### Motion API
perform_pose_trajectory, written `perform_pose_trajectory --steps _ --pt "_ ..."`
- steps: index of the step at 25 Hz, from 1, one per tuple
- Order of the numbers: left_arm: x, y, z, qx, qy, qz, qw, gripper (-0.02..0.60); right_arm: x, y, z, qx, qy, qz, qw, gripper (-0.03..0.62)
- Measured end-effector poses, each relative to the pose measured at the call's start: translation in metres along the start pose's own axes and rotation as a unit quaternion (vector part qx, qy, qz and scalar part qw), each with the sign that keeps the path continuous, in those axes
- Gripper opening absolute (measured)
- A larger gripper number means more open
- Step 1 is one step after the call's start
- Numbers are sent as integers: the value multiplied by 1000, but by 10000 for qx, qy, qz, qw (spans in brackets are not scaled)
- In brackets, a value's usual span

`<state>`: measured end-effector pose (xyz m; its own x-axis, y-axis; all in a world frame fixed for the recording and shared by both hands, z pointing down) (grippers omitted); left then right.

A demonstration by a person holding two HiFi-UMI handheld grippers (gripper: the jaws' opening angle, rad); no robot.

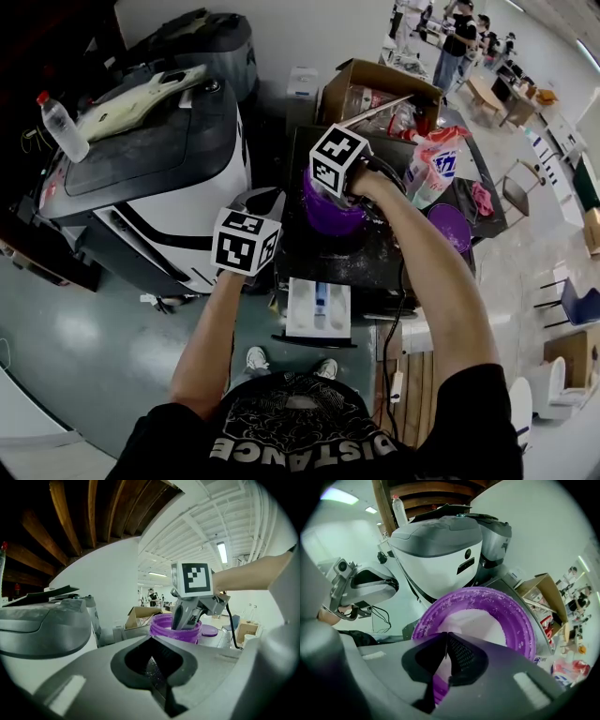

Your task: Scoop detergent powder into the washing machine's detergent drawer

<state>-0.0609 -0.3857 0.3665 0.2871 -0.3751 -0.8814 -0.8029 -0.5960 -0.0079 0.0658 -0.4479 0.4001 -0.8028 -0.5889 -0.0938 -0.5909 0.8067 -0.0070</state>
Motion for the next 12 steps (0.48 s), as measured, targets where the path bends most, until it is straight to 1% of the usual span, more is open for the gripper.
perform_pose_trajectory --steps 4,12 --pt "0 3 1 -48 -19 6 10000 2 3 2 3 330 -293 -370 9983 35" --pt "1 6 0 -223 -27 -33 9997 2 5 -3 12 663 -733 -1010 9900 35"
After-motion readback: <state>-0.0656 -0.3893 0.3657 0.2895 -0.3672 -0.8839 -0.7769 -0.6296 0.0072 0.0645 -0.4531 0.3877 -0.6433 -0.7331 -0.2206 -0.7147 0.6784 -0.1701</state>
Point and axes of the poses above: the fingertips, and each gripper's own axes: z backward along the fingers, y to its left, x out of its top, the point moved 5 cm from there along z, backward along the fingers, and after that the axes turned 8 degrees about y, right-handed, at the moved point
